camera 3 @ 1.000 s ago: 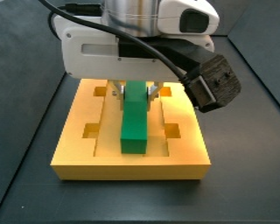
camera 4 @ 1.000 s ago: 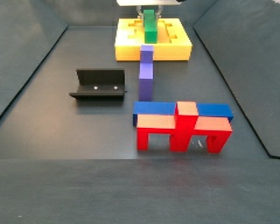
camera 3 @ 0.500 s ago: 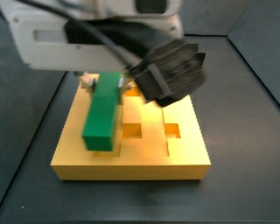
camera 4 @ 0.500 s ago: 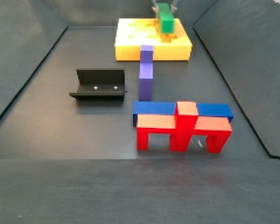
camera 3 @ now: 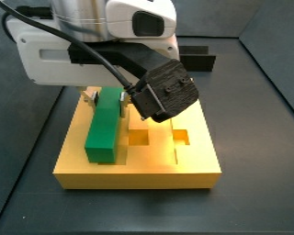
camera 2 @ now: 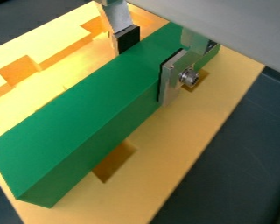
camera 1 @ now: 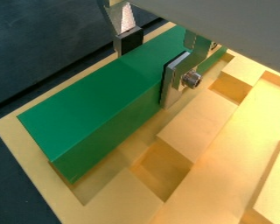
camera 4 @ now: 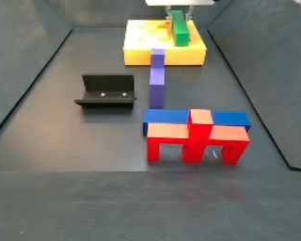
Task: Pick up the green object. Move up. Move to above the board. Insert the green object.
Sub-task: Insert the green object.
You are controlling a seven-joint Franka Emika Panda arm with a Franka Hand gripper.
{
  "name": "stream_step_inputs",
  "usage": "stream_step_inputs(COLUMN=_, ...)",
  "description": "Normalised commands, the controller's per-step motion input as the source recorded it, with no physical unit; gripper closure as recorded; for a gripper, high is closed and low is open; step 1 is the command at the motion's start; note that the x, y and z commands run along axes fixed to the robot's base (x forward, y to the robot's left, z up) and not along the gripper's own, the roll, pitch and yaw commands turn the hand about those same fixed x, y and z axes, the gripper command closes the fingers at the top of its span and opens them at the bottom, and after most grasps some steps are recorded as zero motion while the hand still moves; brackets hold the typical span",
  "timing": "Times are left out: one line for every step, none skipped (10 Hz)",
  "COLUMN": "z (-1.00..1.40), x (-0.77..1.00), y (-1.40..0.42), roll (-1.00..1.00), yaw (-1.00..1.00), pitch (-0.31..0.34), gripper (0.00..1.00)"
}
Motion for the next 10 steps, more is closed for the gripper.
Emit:
stream_step_inputs(z=-0.44, x=0.0, y=0.1, roll=-0.03, yaw=0.09, pitch=-0.004, gripper=1.0)
stream_step_inputs(z=-0.34, x=0.23, y=0.08, roll=-0.1, yaw=0.11, pitch=0.0, gripper=1.0)
stream_step_inputs(z=-0.32, x=0.51, y=0.0, roll=-0.12, yaw=0.14, pitch=0.0, gripper=1.0)
stream_step_inputs(z=-0.41, x=0.44, y=0.0, roll=-0.11, yaw=0.13, pitch=0.0, gripper=1.0)
stream_step_inputs(z=-0.54, x=0.15, y=0.0, roll=-0.04, yaw=0.1, pitch=-0.01, gripper=1.0)
stream_step_inputs(z=-0.43, x=0.0, y=-0.21, roll=0.0, yaw=0.0, pitch=-0.034, gripper=1.0)
stream_step_inputs(z=-0.33, x=-0.06, y=-0.35, roll=0.0, yaw=0.0, pitch=-0.013, gripper=1.0)
stream_step_inputs(z=-0.35, x=0.02, y=-0.41, roll=0.0, yaw=0.0, pitch=0.0, gripper=1.0)
stream_step_inputs(z=-0.45, x=0.01, y=-0.11, roll=-0.02, yaw=0.0, pitch=-0.041, gripper=1.0)
stream_step_inputs(z=-0.37, x=0.07, y=-0.17, roll=-0.08, yaw=0.0, pitch=-0.059, gripper=1.0)
